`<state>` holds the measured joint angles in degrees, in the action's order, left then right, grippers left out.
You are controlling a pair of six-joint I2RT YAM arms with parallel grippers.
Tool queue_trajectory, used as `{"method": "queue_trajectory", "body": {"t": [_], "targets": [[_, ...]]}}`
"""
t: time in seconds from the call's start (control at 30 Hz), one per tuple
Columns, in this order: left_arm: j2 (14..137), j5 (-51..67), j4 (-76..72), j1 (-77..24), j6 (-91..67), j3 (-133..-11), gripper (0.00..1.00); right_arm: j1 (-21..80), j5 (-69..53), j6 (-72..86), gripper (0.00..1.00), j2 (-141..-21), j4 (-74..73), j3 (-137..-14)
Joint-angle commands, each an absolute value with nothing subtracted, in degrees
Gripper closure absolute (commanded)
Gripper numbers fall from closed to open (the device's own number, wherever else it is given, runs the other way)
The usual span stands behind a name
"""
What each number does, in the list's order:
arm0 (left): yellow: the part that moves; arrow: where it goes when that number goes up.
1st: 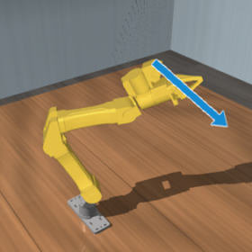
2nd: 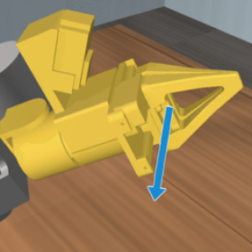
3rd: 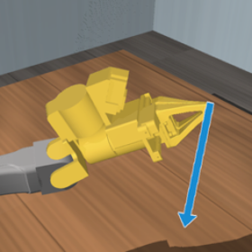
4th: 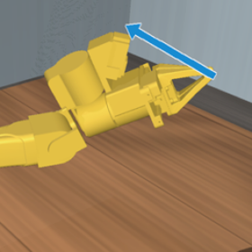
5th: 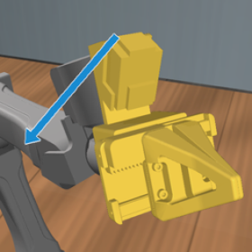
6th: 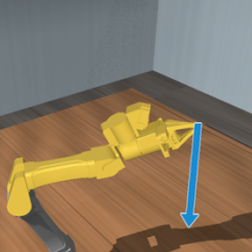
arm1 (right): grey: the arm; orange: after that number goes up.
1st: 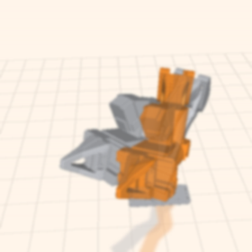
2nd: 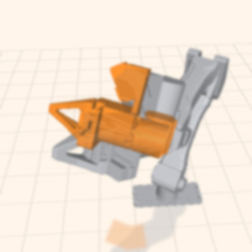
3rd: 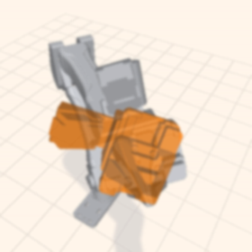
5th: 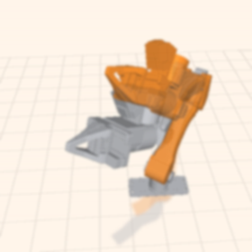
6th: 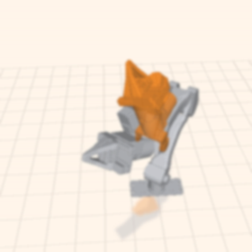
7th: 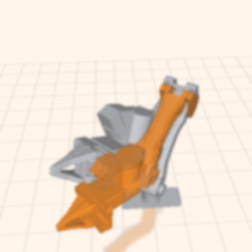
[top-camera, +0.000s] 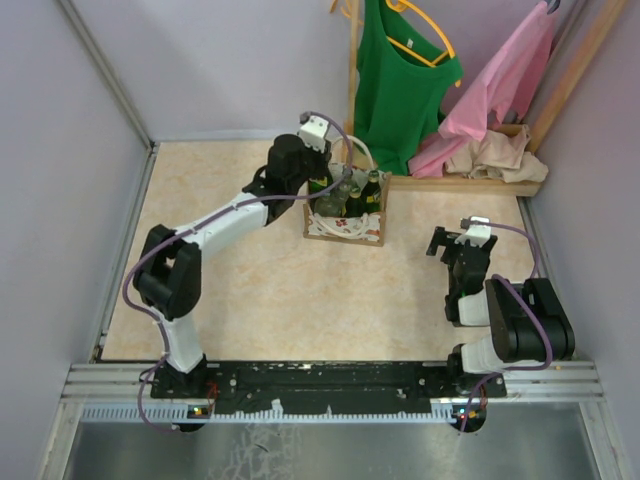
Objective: Take the beverage out of the canvas bag
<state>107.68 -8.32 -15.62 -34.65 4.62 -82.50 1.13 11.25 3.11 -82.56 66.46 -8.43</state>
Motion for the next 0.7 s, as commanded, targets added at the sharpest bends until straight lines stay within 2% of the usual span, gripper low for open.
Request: {"method": "queue_trajectory", "body": {"t": [0.0, 0.3, 0.67], "targets": [[96.5, -8.1, -26.1, -34.6, 7.5, -89.9, 1.00, 1.7, 11.6, 2.5, 0.01, -82.7, 69.7, -10.4], [90.8, -13.5, -23.7, -34.6, 12.9, -91.6, 1.00, 1.7, 11.5, 2.5, 0.01, -82.7, 69.6, -10.4], [85.1, -24.9, -21.1, -33.2, 19.6, -86.9, 1.00, 1.6, 11.5, 2.4, 0.01, -82.7, 69.6, -10.4]]}}
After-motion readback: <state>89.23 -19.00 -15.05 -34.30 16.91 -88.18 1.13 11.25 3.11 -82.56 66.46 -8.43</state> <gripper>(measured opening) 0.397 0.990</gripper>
